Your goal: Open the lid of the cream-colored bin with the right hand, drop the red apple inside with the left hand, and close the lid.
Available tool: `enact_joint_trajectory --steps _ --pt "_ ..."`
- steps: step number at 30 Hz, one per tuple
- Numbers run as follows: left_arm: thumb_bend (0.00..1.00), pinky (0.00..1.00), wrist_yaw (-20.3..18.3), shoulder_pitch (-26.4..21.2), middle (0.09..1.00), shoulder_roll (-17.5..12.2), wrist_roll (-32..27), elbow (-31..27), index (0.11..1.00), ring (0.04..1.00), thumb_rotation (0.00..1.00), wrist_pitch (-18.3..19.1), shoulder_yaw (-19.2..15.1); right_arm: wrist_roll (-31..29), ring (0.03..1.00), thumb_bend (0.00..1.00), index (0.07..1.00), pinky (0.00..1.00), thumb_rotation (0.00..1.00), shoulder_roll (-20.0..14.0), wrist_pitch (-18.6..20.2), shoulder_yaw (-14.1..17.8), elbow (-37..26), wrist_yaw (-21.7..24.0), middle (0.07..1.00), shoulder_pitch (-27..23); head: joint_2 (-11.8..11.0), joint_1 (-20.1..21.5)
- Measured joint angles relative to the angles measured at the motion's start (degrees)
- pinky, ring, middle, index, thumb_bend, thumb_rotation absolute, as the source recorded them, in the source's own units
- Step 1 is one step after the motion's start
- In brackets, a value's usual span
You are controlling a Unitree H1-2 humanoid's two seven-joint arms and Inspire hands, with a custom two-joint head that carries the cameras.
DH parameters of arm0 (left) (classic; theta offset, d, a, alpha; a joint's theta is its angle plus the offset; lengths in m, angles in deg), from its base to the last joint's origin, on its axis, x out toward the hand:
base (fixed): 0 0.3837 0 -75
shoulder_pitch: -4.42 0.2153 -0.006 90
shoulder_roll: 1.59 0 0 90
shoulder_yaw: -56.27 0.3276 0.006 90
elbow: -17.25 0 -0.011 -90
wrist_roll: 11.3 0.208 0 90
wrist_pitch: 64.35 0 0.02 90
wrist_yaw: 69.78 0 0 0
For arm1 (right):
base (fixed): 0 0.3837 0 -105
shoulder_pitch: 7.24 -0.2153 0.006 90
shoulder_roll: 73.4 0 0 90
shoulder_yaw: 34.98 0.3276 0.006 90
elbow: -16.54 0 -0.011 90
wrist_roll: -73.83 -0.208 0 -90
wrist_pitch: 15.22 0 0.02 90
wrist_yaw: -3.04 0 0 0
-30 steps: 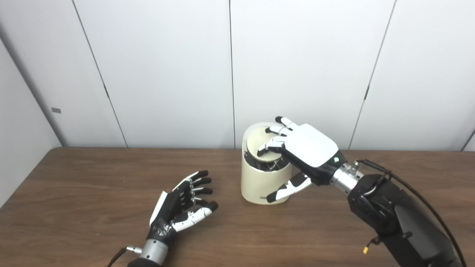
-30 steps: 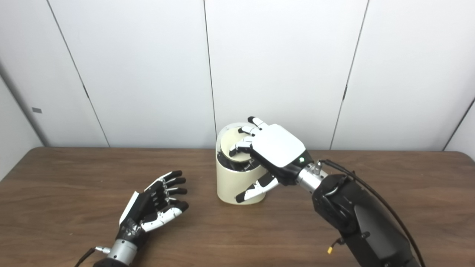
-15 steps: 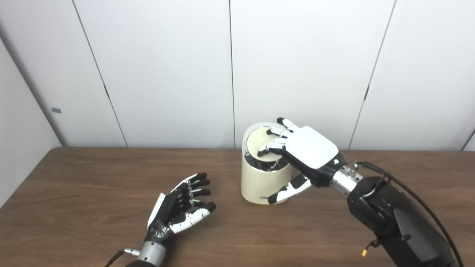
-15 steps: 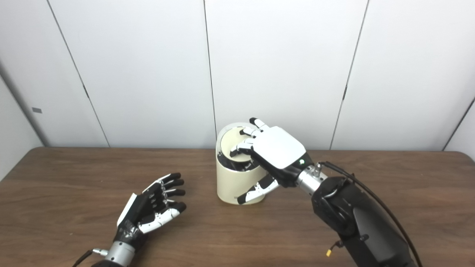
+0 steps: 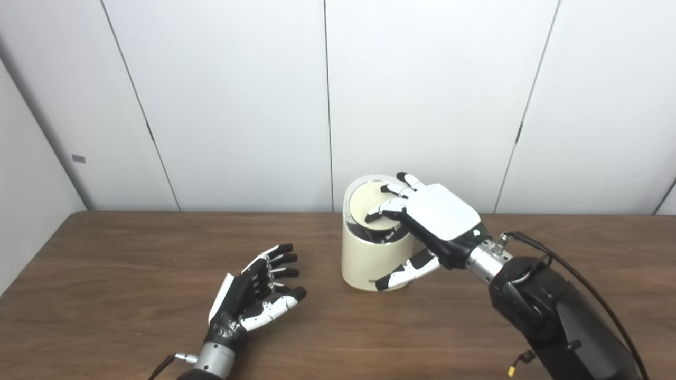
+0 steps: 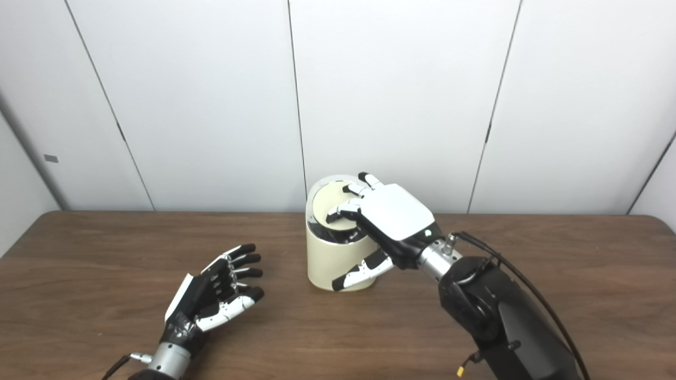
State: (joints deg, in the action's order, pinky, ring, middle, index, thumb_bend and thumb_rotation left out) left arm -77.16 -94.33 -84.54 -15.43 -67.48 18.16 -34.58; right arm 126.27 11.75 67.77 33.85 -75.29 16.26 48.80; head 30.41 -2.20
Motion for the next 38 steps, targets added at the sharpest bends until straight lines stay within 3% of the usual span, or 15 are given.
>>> enact_joint_trajectory --steps 5,8,12,14,16,18,23,27,32,38 --pt "0.74 0.57 -0.1 0.0 0.812 0.0 -0.2 0.0 0.840 0.738 0.23 0.1 0.0 -2.0 0.878 0.70 0.700 1.00 0.64 0.0 -0.6 1.0 -0.1 -2.0 0.694 0.6 -0.2 0.1" --pt "0.74 0.57 -0.1 0.0 0.814 0.0 -0.3 0.0 0.842 0.742 0.23 0.1 0.0 -3.3 0.871 0.68 0.703 1.00 0.59 0.1 -1.1 2.3 -0.6 -2.6 0.698 1.4 -0.3 0.3" --pt "0.72 0.57 -0.1 0.0 0.817 0.0 -0.3 0.0 0.842 0.744 0.21 0.2 0.0 -5.4 0.871 0.68 0.885 0.94 0.45 0.9 -1.1 5.6 -2.7 -4.2 0.796 3.1 -0.4 0.2" --pt "0.71 0.57 -0.2 0.0 0.818 0.0 -0.4 0.0 0.843 0.743 0.20 0.2 0.0 -6.2 0.866 0.69 0.913 0.91 0.43 1.3 -0.5 7.3 -3.8 -5.0 0.822 3.5 -0.4 0.1" --pt "0.71 0.56 -0.3 0.0 0.816 0.0 -0.5 0.0 0.838 0.740 0.20 0.2 0.0 -8.1 0.834 0.72 0.898 0.74 0.35 2.4 -0.1 9.6 -4.0 -6.4 0.852 4.3 -0.2 0.2" --pt "0.71 0.56 -0.4 0.0 0.815 0.0 -0.6 0.0 0.838 0.737 0.20 0.2 -0.1 -11.4 0.822 0.73 0.894 0.67 0.32 4.7 0.2 12.6 -4.0 -8.9 0.866 6.0 -0.1 0.2" --pt "0.72 0.56 -0.7 0.0 0.813 0.1 -0.8 0.0 0.836 0.729 0.21 0.2 -0.1 -22.8 0.830 0.74 0.900 0.74 0.33 10.3 -0.3 18.3 -1.0 -13.4 0.856 12.7 -0.1 0.2" --pt "0.73 0.56 -1.3 0.0 0.812 0.1 -2.1 0.0 0.838 0.725 0.20 0.2 -0.5 -28.8 0.848 0.73 0.901 0.77 0.36 10.7 -1.6 21.6 5.2 -15.7 0.869 17.9 -0.1 0.4" --pt "0.73 0.56 -1.3 0.0 0.813 0.0 -2.3 -0.1 0.846 0.720 0.21 0.1 -1.0 -33.7 0.831 0.74 0.903 0.72 0.35 10.6 -4.6 22.5 7.7 -17.1 0.876 21.6 0.0 0.4" --pt "0.73 0.56 -1.6 0.0 0.809 -0.1 -2.5 -0.2 0.854 0.719 0.21 0.0 -1.5 -37.2 0.819 0.77 0.890 0.70 0.32 10.9 -7.3 22.5 9.6 -17.5 0.876 22.5 0.2 1.2"
